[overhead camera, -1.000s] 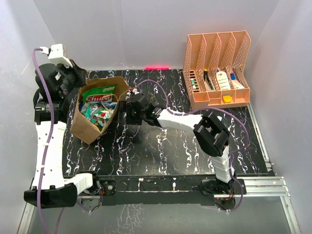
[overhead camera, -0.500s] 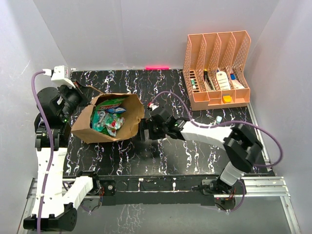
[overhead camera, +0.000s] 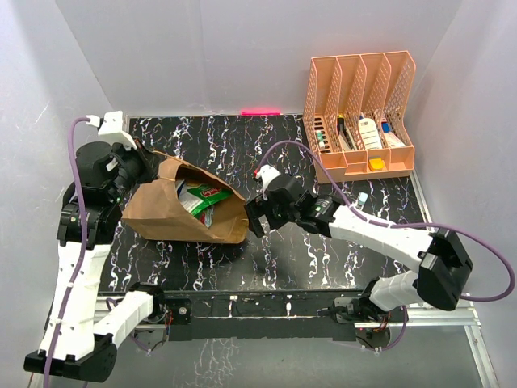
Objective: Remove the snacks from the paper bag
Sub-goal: Adjust the paper bag at the center of the board, then take out the snack from the paper bag.
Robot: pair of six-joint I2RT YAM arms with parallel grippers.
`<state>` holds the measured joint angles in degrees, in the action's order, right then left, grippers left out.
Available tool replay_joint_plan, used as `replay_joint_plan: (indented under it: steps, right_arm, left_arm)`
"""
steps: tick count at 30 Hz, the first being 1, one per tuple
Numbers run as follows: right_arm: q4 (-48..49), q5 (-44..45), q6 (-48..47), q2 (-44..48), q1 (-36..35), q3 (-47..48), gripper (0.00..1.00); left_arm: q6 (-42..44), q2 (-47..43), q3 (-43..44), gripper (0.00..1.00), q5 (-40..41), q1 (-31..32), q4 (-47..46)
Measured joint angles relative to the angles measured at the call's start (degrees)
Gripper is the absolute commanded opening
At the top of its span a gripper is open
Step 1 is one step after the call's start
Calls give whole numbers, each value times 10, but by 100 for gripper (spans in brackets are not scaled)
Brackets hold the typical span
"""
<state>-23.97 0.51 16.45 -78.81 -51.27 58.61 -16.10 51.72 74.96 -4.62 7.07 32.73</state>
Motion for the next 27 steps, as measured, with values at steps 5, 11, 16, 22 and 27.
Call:
replay_joint_plan:
  steps: [5,11,16,22,27]
  right_arm:
    - [30,-6,-110,61,0,-17,91]
    - [193,-121,-314,139,-9,-60,87]
    - [249,-201,-480,64,-20,-24,68]
    - [295,-200,-583,-48,-24,0,53]
    - [330,-195,-655,-85,-35,-2,49]
  left_arm:
    - [31,1,4,0,37,26,12]
    - [55,3,5,0,54,31,12]
    - [66,6,6,0,62,35,12]
    - [83,13,30,0,90,60,25]
    - [89,31,59,0,107,82,27]
